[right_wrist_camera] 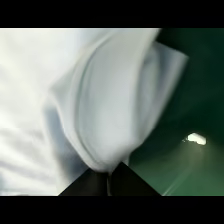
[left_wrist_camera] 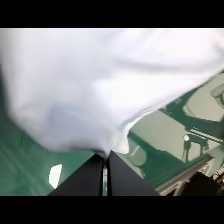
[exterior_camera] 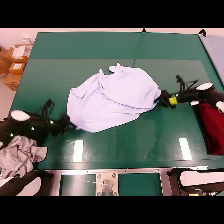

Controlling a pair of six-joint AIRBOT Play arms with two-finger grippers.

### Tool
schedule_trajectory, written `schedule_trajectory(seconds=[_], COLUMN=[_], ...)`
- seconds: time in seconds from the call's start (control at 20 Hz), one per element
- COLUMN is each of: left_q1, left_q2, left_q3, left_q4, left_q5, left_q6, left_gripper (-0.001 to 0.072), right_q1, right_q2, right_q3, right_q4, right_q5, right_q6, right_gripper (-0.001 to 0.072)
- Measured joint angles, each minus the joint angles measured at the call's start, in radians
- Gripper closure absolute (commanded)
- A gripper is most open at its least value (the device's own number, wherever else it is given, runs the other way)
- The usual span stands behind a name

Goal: Fold the shirts.

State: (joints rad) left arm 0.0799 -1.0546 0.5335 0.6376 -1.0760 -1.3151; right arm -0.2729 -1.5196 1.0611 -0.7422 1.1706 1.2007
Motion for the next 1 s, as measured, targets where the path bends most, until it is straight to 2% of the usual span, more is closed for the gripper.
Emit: schedule_trajectory(seconds=[0.15,0.35,0.55,0.65,0.8,1.0], left_q1=[0.000,0.000,0.000,0.000,0.000,0.000], left_q2=[0.001,0.001,0.003,0.006,0.033,0.051], left_q3=[0.256,0.740,1.287,1.485,1.611,1.537], left_q4=[-0.018,-0.026,-0.001,0.014,0.072,0.206], left_q5=[-0.106,-0.232,-0.286,-0.305,-0.317,-0.309], left_q6=[0.015,-0.006,-0.042,-0.055,-0.067,-0.076], left_gripper=[0.0687,0.0687,0.0687,0.0687,0.0686,0.0686], right_q1=[-0.031,-0.106,-0.194,-0.230,-0.257,-0.269], right_q2=[0.127,0.336,0.533,0.625,0.729,0.769], right_q3=[0.154,0.427,0.661,0.724,0.766,0.731], right_q4=[0.053,0.116,0.140,0.143,0.112,0.053], right_q5=[0.116,0.200,0.193,0.156,0.103,0.071], right_q6=[0.037,0.122,0.163,0.172,0.178,0.182], right_gripper=[0.0687,0.0687,0.0687,0.0687,0.0687,0.0687])
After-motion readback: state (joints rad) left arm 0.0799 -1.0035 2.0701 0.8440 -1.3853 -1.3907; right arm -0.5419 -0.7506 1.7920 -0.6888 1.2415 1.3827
